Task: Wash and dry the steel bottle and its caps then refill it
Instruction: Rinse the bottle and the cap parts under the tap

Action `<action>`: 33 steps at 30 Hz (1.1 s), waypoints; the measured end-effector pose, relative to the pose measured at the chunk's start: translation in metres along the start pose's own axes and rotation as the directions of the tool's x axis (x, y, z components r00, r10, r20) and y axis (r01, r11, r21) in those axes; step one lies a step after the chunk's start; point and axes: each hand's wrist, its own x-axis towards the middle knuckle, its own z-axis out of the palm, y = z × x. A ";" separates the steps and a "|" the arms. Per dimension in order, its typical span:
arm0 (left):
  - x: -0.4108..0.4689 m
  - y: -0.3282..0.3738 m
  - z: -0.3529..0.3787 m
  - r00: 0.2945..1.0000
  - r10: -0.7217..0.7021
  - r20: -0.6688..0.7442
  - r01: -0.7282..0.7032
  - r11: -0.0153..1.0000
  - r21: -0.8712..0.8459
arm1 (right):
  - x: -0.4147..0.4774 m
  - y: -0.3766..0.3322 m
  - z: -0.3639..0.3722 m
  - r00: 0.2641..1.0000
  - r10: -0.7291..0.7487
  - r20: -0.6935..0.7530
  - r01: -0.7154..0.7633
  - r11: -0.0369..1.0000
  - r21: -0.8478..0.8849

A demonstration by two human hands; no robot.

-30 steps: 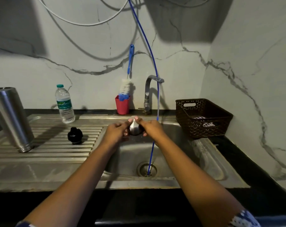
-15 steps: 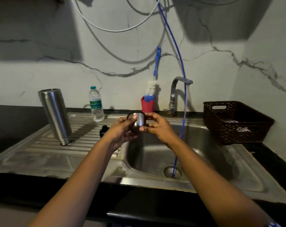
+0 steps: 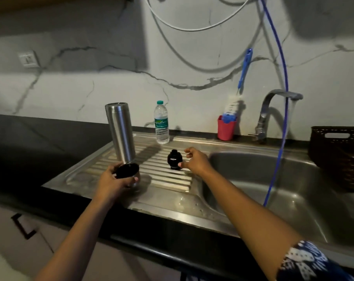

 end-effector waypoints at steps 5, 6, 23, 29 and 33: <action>0.006 -0.001 -0.022 0.966 0.251 0.061 -0.255 0.885 0.390 | 0.013 -0.007 0.013 0.999 0.016 0.049 -0.013 0.998 -0.058; 0.008 0.002 -0.028 0.923 0.360 0.136 -0.377 0.774 0.508 | 0.016 -0.008 0.015 0.998 0.023 0.051 -0.020 0.998 -0.067; 0.049 0.031 -0.039 0.603 -0.152 0.783 -0.757 -0.419 0.502 | 0.027 -0.013 0.029 0.999 -0.035 -0.022 0.031 0.989 -0.143; 0.052 0.036 -0.048 0.613 -0.171 0.771 -0.790 -0.147 0.595 | 0.019 -0.012 0.010 0.999 -0.046 -0.017 0.046 0.999 -0.018; 0.030 0.053 -0.007 0.584 0.232 0.778 -0.810 0.237 0.537 | 0.008 0.000 -0.031 0.998 -0.048 -0.035 0.050 0.997 0.062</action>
